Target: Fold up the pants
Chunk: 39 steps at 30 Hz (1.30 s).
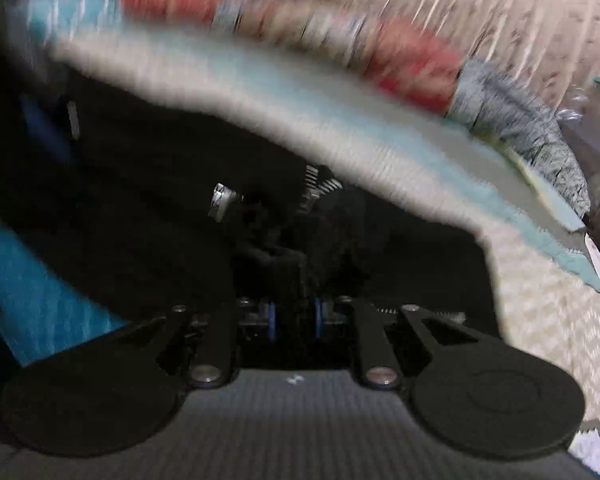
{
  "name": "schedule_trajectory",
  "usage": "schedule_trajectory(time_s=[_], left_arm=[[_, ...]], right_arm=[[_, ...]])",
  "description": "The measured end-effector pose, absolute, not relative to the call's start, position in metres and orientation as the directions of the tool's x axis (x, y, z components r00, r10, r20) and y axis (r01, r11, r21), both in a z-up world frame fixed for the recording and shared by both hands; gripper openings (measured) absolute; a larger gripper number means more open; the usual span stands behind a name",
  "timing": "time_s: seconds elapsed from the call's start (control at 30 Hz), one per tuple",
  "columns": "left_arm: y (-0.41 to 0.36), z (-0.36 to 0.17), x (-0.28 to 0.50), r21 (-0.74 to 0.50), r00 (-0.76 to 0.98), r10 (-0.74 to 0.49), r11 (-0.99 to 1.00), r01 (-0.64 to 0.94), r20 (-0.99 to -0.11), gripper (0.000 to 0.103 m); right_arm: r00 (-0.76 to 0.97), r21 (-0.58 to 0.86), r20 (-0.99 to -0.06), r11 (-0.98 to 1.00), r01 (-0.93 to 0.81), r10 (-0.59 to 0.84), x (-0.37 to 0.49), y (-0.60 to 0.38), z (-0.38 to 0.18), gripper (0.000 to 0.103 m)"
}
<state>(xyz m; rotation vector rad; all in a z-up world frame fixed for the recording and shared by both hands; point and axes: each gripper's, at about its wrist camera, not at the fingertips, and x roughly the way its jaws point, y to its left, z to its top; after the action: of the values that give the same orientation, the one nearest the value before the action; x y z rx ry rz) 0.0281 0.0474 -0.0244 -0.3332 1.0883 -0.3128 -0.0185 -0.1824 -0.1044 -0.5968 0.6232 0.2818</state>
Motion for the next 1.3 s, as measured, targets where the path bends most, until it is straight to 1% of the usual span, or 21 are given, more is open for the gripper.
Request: schedule_trajectory(time_s=[0.07, 0.13, 0.3, 0.4, 0.5, 0.53, 0.6, 0.63, 0.7, 0.73, 0.77, 0.8, 0.9, 1.0, 1.03, 1.07, 1.1, 1.13, 1.2, 1.23, 1.3], left_arm=[[0.05, -0.024, 0.023, -0.418, 0.431, -0.414, 0.904, 0.09, -0.801, 0.06], [0.059, -0.024, 0.016, -0.425, 0.435, -0.423, 0.9, 0.098, -0.795, 0.06], [0.08, -0.018, -0.004, -0.443, 0.476, -0.437, 0.89, 0.108, -0.763, 0.063], [0.093, -0.018, -0.012, -0.461, 0.495, -0.439, 0.883, 0.085, -0.75, 0.064], [0.106, -0.022, -0.017, -0.478, 0.498, -0.445, 0.876, 0.068, -0.744, 0.064], [0.111, -0.022, -0.019, -0.482, 0.502, -0.446, 0.874, 0.066, -0.741, 0.064], [0.123, -0.02, -0.027, -0.494, 0.522, -0.453, 0.867, 0.068, -0.723, 0.064], [0.131, -0.018, -0.033, -0.503, 0.538, -0.457, 0.861, 0.071, -0.708, 0.065], [0.148, -0.015, -0.046, -0.521, 0.573, -0.461, 0.851, 0.069, -0.678, 0.072], [0.158, -0.014, -0.051, -0.531, 0.592, -0.46, 0.845, 0.063, -0.662, 0.078], [0.167, -0.014, -0.056, -0.54, 0.609, -0.457, 0.84, 0.056, -0.648, 0.079], [0.177, -0.013, -0.062, -0.552, 0.624, -0.456, 0.832, 0.047, -0.634, 0.079], [0.207, -0.014, -0.073, -0.629, 0.674, -0.466, 0.778, 0.004, -0.573, 0.08], [0.235, -0.017, -0.077, -0.681, 0.723, -0.445, 0.73, -0.049, -0.529, 0.081], [0.242, -0.019, -0.077, -0.686, 0.734, -0.428, 0.725, -0.07, -0.527, 0.081], [0.247, -0.02, -0.076, -0.684, 0.74, -0.412, 0.724, -0.089, -0.532, 0.081], [0.252, -0.022, -0.076, -0.681, 0.744, -0.398, 0.725, -0.104, -0.537, 0.081], [0.257, -0.023, -0.076, -0.677, 0.747, -0.386, 0.726, -0.115, -0.541, 0.082], [0.27, -0.027, -0.077, -0.671, 0.75, -0.368, 0.729, -0.135, -0.55, 0.083], [0.275, -0.03, -0.077, -0.668, 0.751, -0.357, 0.73, -0.148, -0.556, 0.083], [0.284, -0.035, -0.077, -0.665, 0.75, -0.337, 0.725, -0.179, -0.569, 0.084]], right_arm=[[0.798, -0.503, -0.602, 0.763, -0.406, 0.028, -0.023, -0.171, -0.1, 0.022], [0.828, -0.505, -0.56, 0.78, -0.369, 0.03, -0.022, -0.177, -0.083, 0.02], [0.912, -0.541, -0.395, 0.831, -0.13, -0.114, -0.016, -0.203, -0.041, 0.018], [0.914, -0.592, -0.339, 0.805, -0.024, -0.222, -0.011, -0.203, -0.048, 0.018], [0.874, -0.682, -0.446, 0.705, -0.194, -0.191, -0.013, -0.18, -0.094, 0.019], [0.845, -0.708, -0.503, 0.647, -0.283, -0.18, -0.018, -0.17, -0.113, 0.024], [0.887, -0.831, -0.411, 0.486, -0.271, -0.21, -0.033, -0.155, -0.138, 0.025], [0.893, -0.853, -0.399, 0.442, -0.278, -0.208, -0.039, -0.154, -0.14, 0.028], [0.868, -0.806, -0.459, 0.501, -0.316, -0.189, -0.042, -0.16, -0.121, 0.042], [0.85, -0.767, -0.5, 0.542, -0.343, -0.17, -0.043, -0.165, -0.107, 0.062], [0.845, -0.739, -0.515, 0.574, -0.353, -0.143, -0.046, -0.169, -0.092, 0.072], [0.845, -0.704, -0.524, 0.611, -0.361, -0.105, -0.049, -0.172, -0.075, 0.072], [0.802, -0.426, -0.591, 0.807, -0.408, 0.094, -0.045, -0.189, -0.018, 0.07], [0.825, -0.142, -0.538, 0.946, -0.29, 0.172, -0.017, -0.21, 0.011, 0.065], [0.831, -0.085, -0.533, 0.967, -0.239, 0.159, -0.007, -0.216, 0.009, 0.056], [0.823, -0.009, -0.55, 0.985, -0.172, 0.138, 0.007, -0.225, 0.002, 0.041], [0.803, 0.053, -0.585, 0.993, -0.106, 0.117, 0.019, -0.231, -0.009, 0.031], [0.766, 0.108, -0.635, 0.993, -0.041, 0.101, 0.034, -0.236, -0.024, 0.016], [0.691, 0.169, -0.714, 0.986, 0.014, 0.112, 0.047, -0.241, -0.058, 0.016], [0.667, 0.137, -0.74, 0.99, 0.016, 0.091, 0.05, -0.237, -0.072, 0.017], [0.672, 0.036, -0.74, 0.999, -0.005, 0.03, 0.051, -0.217, -0.064, 0.017]])
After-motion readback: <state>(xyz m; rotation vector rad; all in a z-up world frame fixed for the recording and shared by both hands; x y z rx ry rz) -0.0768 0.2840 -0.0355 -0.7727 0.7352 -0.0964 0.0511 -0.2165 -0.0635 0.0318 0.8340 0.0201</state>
